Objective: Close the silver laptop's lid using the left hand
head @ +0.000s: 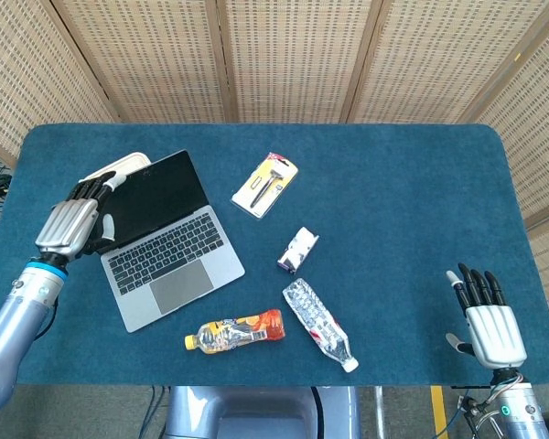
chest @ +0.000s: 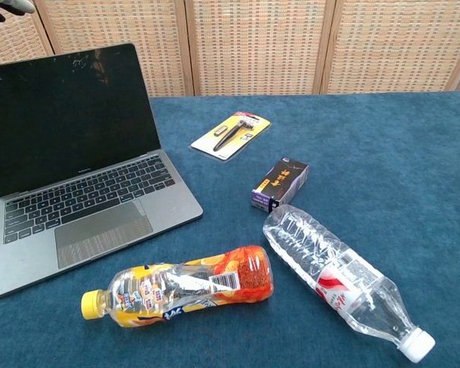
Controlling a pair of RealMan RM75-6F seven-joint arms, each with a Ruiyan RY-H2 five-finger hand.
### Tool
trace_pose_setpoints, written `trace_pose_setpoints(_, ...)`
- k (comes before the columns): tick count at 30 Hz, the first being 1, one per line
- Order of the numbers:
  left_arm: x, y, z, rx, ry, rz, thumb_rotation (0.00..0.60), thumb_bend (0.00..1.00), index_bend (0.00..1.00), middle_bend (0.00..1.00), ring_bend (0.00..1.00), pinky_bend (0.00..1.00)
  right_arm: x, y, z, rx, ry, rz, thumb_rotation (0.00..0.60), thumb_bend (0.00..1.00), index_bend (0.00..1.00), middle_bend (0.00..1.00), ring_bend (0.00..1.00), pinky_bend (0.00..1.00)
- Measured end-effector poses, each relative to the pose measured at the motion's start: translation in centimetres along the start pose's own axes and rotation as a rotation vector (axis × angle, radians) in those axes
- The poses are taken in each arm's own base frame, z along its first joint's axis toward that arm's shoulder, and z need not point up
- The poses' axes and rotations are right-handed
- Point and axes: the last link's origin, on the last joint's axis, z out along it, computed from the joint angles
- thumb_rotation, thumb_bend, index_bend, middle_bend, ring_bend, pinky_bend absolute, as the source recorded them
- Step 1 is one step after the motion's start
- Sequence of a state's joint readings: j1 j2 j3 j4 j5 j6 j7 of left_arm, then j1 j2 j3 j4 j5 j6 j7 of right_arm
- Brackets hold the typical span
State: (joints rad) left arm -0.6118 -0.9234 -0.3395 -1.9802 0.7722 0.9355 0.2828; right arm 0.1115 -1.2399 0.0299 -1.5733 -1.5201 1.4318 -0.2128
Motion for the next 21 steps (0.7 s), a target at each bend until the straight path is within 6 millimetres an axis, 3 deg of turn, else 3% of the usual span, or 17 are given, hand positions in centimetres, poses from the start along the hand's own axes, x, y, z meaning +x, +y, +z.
trace_pose_setpoints(14,1.9,-0.7,3.0,0.106,-0.030,-0.048,0.600,0.80,0.00,0.00,0.00,0.00,0.0,0.0,0.0,0.002,0.001,0.001,0.600,0.03,0.00,0.00,0.00,0.00)
trace_pose_setpoints(21,1.1,-1.0,4.2,0.139,-0.045,-0.066,0.600,0.81,0.00,0.00,0.00,0.00,0.0,0.0,0.0,0.000,0.001,0.004,0.600,0.03,0.00,0.00,0.00,0.00)
